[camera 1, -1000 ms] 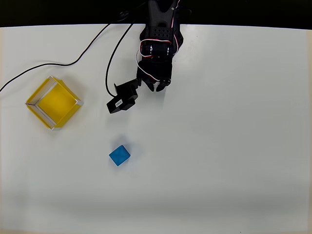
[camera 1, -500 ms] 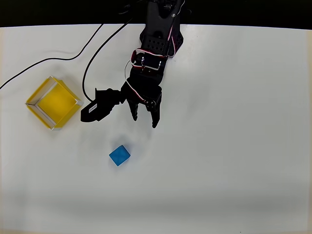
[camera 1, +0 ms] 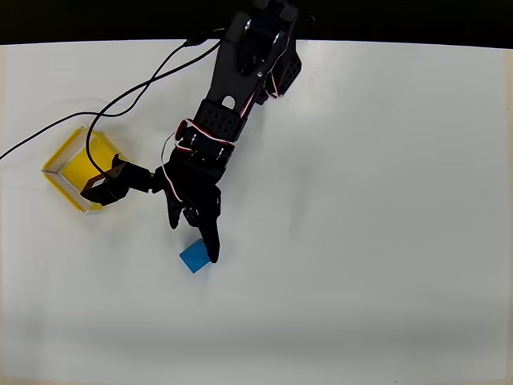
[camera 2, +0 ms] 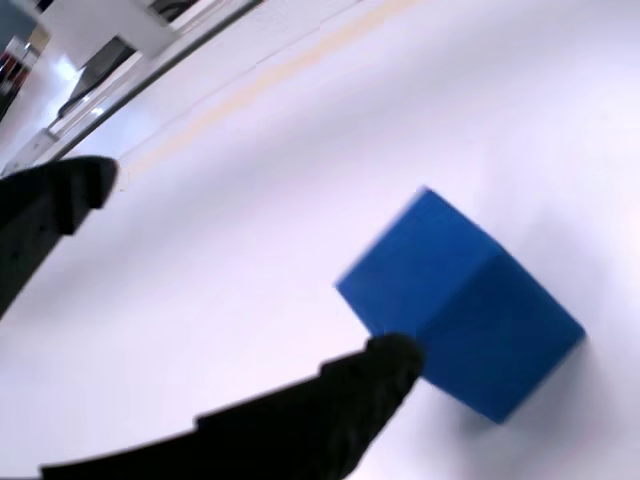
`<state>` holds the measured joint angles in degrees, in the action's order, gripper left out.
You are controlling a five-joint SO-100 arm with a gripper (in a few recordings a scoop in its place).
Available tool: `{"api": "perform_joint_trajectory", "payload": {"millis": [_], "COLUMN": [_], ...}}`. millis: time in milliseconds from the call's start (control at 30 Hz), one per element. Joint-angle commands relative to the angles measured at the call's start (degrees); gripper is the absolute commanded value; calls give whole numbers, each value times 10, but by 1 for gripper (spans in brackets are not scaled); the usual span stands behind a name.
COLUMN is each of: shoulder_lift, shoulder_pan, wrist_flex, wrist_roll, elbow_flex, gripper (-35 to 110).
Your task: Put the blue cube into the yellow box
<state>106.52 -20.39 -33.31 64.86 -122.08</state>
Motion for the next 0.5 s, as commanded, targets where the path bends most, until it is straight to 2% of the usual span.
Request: {"api": "perform_joint_trajectory", "payload": {"millis": [0, 233, 467], "shoulder_lift": [-22, -137, -229], "shoulder_pan": [-13, -8, -16], "wrist_flex": [-89, -211, -249], "wrist_roll": [-33, -85, -102], "elbow_flex": [142, 282, 381], "gripper": [56, 56, 57]}}
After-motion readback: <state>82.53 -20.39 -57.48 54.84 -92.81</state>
